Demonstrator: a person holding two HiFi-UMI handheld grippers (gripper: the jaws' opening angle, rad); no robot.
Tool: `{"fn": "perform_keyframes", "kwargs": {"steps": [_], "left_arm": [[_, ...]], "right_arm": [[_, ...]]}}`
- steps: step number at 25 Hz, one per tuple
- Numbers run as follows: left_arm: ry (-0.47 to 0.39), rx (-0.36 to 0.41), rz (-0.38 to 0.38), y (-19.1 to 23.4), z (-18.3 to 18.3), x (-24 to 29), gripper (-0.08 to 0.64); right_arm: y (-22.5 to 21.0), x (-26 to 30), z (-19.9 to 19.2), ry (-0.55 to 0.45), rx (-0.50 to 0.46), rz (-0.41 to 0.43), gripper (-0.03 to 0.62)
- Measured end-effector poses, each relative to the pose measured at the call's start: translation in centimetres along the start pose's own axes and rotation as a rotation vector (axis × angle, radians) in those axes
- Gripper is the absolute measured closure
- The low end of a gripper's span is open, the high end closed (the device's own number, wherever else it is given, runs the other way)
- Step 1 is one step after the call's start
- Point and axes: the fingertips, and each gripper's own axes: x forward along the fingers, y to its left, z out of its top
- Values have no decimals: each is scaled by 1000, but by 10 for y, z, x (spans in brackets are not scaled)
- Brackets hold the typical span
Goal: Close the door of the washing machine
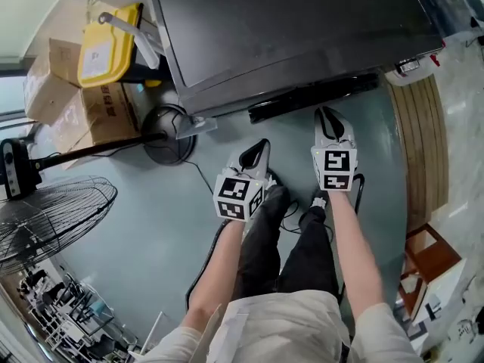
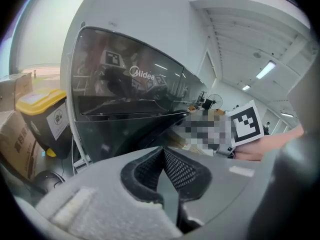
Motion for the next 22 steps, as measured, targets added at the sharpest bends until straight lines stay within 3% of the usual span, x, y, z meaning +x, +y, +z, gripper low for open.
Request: {"fn": "perform_keyframes", "kwargs": {"steps": [15, 22], "left_arm": [[-96, -53, 125, -89, 18, -72, 554], [-157, -81, 176, -119, 30, -109, 554]], "right_arm": [[22, -118, 46, -27, -84, 181, 543], [39, -176, 40, -31, -78, 253, 543]]}}
